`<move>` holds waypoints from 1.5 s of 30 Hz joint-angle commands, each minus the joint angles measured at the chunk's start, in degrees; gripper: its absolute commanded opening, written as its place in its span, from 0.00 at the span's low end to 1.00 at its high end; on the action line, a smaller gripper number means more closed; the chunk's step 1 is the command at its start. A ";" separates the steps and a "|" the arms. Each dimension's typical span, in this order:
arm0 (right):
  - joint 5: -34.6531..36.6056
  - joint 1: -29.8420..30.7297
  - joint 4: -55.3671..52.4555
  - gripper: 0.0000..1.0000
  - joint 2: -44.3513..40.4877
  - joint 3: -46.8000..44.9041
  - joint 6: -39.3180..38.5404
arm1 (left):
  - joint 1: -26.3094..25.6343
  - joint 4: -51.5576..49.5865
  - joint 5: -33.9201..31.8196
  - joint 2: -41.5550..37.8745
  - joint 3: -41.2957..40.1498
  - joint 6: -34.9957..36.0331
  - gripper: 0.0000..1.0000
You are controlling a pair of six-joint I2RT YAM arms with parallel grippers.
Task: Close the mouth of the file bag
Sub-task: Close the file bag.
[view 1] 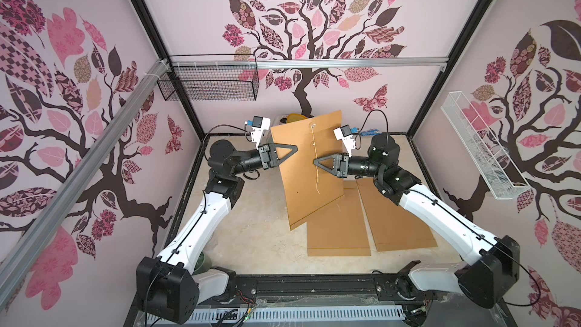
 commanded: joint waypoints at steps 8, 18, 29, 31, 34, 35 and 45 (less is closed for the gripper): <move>19.69 4.74 -22.51 0.00 -0.18 10.21 -8.93 | -1.06 3.18 -3.63 0.12 -0.80 -0.24 0.00; 23.35 6.26 -24.60 0.00 -0.71 9.79 -13.48 | -1.02 2.56 -5.95 0.07 -0.91 -0.15 0.00; 29.64 6.71 -27.66 0.00 -1.98 10.99 -19.03 | -1.11 4.32 -6.96 -0.93 -3.24 -2.03 0.00; 30.57 6.74 -28.60 0.00 -1.92 11.41 -20.32 | -1.14 4.16 -7.37 -1.12 -3.38 -1.87 0.00; 30.07 6.99 -29.42 0.00 -1.36 12.42 -20.60 | -1.19 4.08 -8.11 -1.11 -3.53 -1.78 0.00; 30.37 7.54 -29.99 0.00 -0.97 13.11 -20.84 | -1.20 3.87 -8.52 -1.13 -3.55 -1.72 0.00; 35.75 13.68 -36.23 0.00 3.02 19.13 -22.83 | -1.79 3.89 -9.56 -0.88 -4.05 -1.86 0.00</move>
